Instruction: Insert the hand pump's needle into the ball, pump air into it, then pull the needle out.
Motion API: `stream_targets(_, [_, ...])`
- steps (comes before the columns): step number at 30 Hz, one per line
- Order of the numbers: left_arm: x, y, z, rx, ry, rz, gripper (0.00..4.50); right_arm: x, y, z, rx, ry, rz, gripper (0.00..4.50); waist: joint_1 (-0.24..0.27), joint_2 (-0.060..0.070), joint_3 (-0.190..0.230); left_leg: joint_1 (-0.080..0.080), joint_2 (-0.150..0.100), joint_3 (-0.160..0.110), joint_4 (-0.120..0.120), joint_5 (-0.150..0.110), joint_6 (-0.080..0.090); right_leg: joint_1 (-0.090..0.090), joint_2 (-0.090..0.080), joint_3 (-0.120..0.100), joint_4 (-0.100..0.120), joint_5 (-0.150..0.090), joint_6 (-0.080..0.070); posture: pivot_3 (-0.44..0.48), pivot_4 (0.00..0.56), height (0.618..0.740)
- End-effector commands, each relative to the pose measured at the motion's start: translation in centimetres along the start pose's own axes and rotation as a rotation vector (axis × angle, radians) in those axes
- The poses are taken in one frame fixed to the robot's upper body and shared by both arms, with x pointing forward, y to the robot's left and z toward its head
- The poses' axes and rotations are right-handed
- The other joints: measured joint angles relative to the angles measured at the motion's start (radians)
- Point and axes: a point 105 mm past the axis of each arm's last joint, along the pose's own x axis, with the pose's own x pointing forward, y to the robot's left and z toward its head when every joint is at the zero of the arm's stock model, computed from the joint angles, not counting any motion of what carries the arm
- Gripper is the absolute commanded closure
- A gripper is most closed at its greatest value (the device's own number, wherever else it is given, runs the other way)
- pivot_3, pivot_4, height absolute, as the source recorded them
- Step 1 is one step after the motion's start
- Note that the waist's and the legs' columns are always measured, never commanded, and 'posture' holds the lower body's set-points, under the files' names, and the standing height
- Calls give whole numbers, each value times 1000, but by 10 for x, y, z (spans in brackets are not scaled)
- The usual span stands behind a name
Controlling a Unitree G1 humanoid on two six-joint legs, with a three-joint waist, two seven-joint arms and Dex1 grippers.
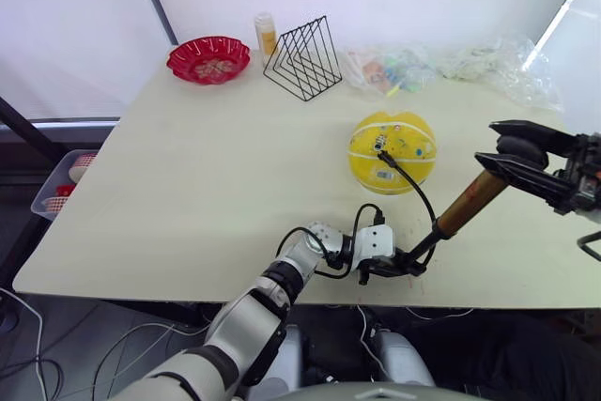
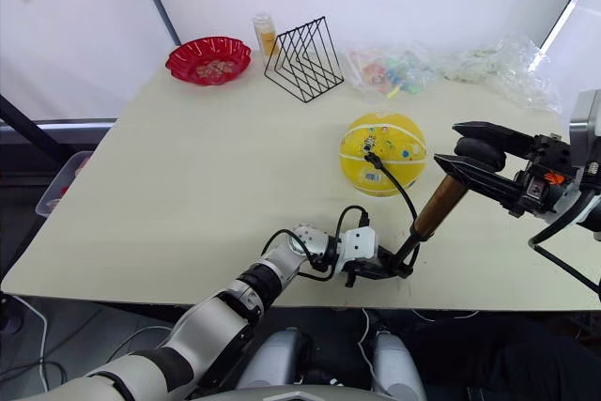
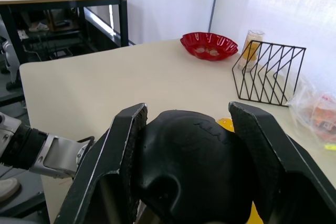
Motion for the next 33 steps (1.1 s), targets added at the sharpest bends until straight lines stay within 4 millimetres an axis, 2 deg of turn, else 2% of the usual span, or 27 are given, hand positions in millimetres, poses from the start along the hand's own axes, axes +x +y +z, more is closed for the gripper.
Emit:
stream_targets(1, [-9,-15,-40,-118,126,-2,3403,7,11,-16,-6,24,21,2489,0,0,0,0,0,0,0,0,0,0,0,0,0,0,1,0,150,740])
stream_targets(3, [-9,-15,-39,-122,121,-3,3403,10,16,-27,3,39,37,2489,-1,-2,-1,2,0,0,0,0,0,1,0,0,0,-2,3,0,150,740])
stream_targets(6, [-7,-16,-38,-130,120,-19,3403,19,26,-56,26,60,48,2490,-3,-3,-3,3,2,0,0,0,0,1,1,0,0,-2,3,0,150,740])
stream_targets(8, [-7,-17,-38,-134,123,-22,3403,22,26,-61,17,53,35,2490,-3,-2,-4,3,3,0,0,0,0,1,2,0,0,-2,3,0,150,740])
stream_targets(12, [-6,-19,-40,-120,152,-52,3403,31,36,-92,42,96,55,2490,-2,-3,-6,3,2,0,0,0,0,1,3,-1,0,-2,3,0,150,740])
stream_targets(17, [-7,-17,-40,-112,192,-77,3403,31,43,-126,17,178,65,2490,-2,-4,-7,3,2,0,0,0,0,1,3,-1,0,-2,3,0,150,740])
stream_targets(20, [-7,-18,-40,-111,215,-101,3403,31,47,-137,7,200,71,2490,-2,-5,-8,4,2,0,0,0,0,1,3,-1,0,-2,3,0,150,740])
stream_targets(26, [-6,-13,-37,-106,243,-111,3403,25,49,-149,9,211,47,2491,-2,-8,-12,4,2,-1,0,0,0,1,3,-1,0,-2,3,0,150,740])
stream_targets(27, [-6,-13,-37,-104,249,-112,3403,24,47,-147,1,202,40,2491,-2,-9,-13,4,2,-1,0,0,0,1,3,-1,0,-2,3,0,150,740])
stream_targets(31, [-6,-14,-38,-101,253,-112,3403,20,32,-113,-32,94,-1,2491,-1,-9,-13,4,2,-1,0,0,0,2,2,-1,0,-2,3,0,150,740])
stream_targets(33, [-6,-14,-39,-101,255,-110,3403,19,31,-107,-38,86,1,2491,-1,-8,-12,4,2,-1,0,0,0,1,2,-1,0,-2,3,0,150,740])
